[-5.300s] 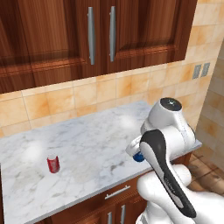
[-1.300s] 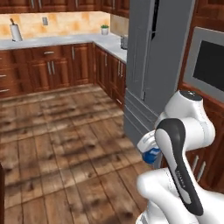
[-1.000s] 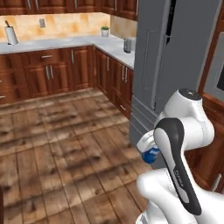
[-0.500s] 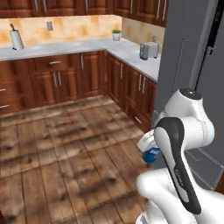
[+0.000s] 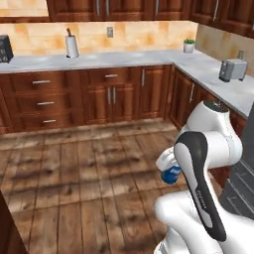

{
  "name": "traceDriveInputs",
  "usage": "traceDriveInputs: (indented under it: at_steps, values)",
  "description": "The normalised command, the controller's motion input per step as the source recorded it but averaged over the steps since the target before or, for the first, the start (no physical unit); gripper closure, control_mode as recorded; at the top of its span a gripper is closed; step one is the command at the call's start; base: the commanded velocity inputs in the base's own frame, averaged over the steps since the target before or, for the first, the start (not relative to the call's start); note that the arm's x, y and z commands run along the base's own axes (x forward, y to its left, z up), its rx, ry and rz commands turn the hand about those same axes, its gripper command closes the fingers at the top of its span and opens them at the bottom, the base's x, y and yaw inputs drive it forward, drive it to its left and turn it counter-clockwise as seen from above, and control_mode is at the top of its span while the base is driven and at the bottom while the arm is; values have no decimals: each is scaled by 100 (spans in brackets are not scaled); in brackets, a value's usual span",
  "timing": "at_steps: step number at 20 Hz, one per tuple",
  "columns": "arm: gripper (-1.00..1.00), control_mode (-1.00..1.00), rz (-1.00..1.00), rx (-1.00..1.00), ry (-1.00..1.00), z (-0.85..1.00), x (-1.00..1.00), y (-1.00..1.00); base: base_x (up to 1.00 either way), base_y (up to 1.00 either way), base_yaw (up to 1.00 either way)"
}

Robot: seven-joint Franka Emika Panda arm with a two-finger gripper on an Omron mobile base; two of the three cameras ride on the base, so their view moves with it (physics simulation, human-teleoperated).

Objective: Four empty soda cans are scattered around the kitchen. Gather all the cans and cluster them next to the stove for recycling.

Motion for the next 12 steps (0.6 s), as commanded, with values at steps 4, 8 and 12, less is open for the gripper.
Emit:
traceDriveInputs:
  at_steps: [4,8,12]
  values:
    - [100,100,0,0,0,0,0,0,100,25,59]
    - [100,100,0,0,0,0,0,0,100,18,64]
    - [100,100,0,0,0,0,0,0,100,13,64]
